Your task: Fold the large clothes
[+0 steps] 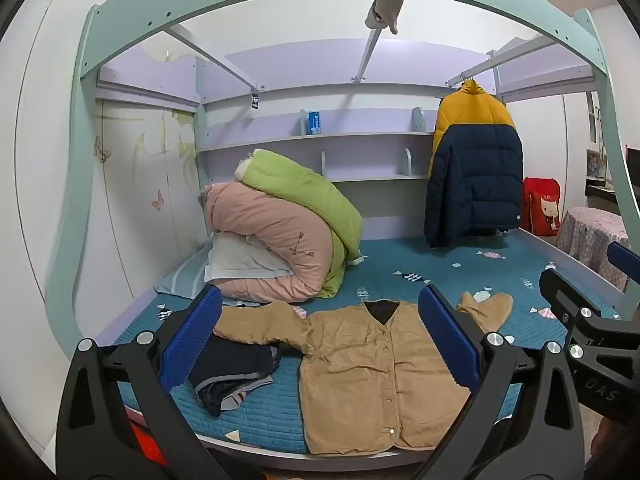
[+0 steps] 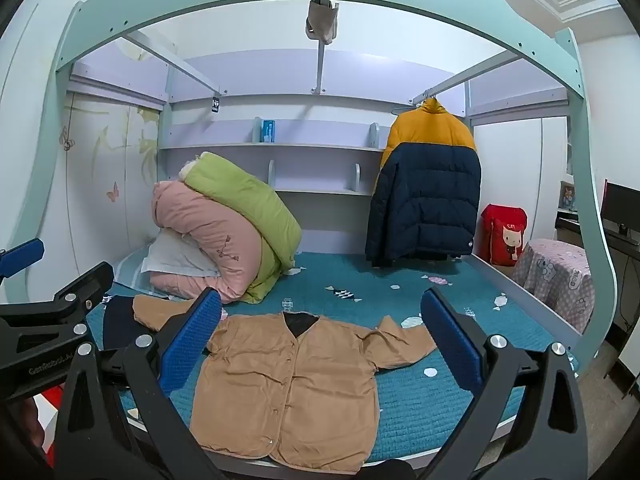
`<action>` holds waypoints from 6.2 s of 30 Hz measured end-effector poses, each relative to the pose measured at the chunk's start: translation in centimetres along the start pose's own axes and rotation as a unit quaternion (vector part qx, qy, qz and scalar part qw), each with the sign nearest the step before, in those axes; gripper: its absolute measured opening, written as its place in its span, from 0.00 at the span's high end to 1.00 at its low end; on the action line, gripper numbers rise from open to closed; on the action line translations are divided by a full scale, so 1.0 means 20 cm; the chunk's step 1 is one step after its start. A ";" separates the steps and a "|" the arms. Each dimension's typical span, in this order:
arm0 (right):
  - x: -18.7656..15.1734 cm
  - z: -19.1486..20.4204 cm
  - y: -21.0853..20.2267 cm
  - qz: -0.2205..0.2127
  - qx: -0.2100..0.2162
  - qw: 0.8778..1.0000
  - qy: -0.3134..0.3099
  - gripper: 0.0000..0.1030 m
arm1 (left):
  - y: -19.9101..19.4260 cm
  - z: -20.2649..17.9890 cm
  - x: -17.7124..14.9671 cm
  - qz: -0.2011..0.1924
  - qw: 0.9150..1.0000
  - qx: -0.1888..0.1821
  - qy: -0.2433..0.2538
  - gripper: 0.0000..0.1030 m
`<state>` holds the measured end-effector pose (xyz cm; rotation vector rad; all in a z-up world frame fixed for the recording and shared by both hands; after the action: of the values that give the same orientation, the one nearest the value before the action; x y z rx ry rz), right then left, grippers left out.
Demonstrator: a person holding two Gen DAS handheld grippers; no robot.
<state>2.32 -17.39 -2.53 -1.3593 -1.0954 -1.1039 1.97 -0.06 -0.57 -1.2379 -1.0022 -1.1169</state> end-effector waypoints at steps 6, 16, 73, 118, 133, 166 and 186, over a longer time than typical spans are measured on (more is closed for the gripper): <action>0.00 0.00 0.00 -0.004 0.001 1.000 -0.001 0.07 | 0.00 0.00 0.00 -0.003 1.000 0.003 0.000 0.05; 0.01 0.02 0.00 -0.001 0.002 1.000 -0.003 0.07 | 0.01 -0.01 0.01 -0.006 1.000 0.002 -0.003 0.05; 0.03 0.07 -0.02 -0.004 0.008 1.000 -0.006 0.07 | -0.04 0.08 0.04 -0.013 1.000 0.006 -0.010 0.05; -0.08 0.05 0.20 0.030 0.007 1.000 0.008 0.07 | 0.18 0.04 -0.08 0.023 1.000 0.002 -0.008 0.05; -0.40 0.03 0.76 0.135 -0.004 0.991 0.025 0.07 | 0.80 -0.07 -0.36 0.131 0.991 -0.007 0.007 0.05; -1.33 0.73 2.43 0.322 0.040 0.946 -0.018 0.07 | 2.57 1.49 -1.44 0.296 0.892 0.095 -0.328 0.05; -1.37 1.06 2.67 0.346 0.163 0.923 0.045 0.74 | 2.57 1.50 -1.18 0.224 0.935 0.117 -0.247 0.85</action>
<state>51.59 -0.70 -39.24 -1.2584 -0.6053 -0.4319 48.57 31.69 -30.87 -1.4866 -1.1069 -0.3202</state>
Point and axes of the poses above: each gripper's, at about its wrist camera, not at the fingertips, and y roughly the way its jaws point, z to its left, x to its top, the point moved 2 cm from there along y, roughly the way its jaws point, and after that the axes turned 5 degrees about -z, right-handed, at the moved point
